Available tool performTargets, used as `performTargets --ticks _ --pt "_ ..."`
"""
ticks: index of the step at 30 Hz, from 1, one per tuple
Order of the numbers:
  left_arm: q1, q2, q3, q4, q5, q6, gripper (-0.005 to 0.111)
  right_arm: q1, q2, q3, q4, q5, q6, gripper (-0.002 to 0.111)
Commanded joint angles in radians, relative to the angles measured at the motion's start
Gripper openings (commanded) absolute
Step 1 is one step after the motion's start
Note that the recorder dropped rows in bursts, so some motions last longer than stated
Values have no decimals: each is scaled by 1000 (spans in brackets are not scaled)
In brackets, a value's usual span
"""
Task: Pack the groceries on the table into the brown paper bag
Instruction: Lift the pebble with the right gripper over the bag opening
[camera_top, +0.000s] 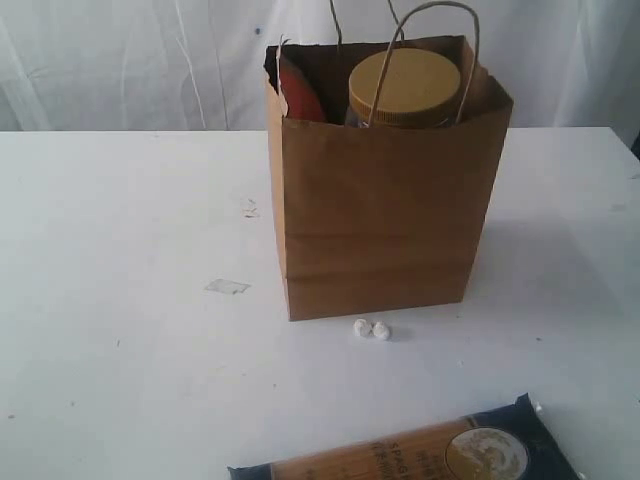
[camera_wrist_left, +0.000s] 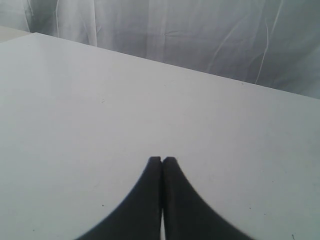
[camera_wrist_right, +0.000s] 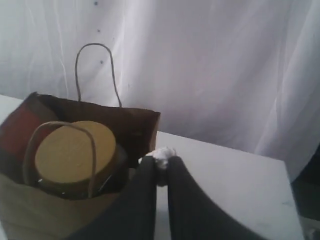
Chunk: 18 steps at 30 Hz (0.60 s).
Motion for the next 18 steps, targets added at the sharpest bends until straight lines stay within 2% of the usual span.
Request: performTargets --ticks 1,5,12,14,16,18 --pt "-7 -5 2 9 -8 2 0 -66 193 -122 176 42 -248 0" --pt "-7 -5 2 9 -8 2 0 -144 307 -229 592 37 -551 0" --pt "-7 -5 2 9 -8 2 0 -279 334 -365 648 -85 -549 0" --pt "-7 -5 2 9 -8 2 0 -336 359 -392 666 -67 -585 0" --pt "-7 -5 2 9 -8 2 0 -419 406 -414 748 -9 -662 0" --pt "-7 -5 2 9 -8 2 0 -512 477 -441 927 77 -825 0"
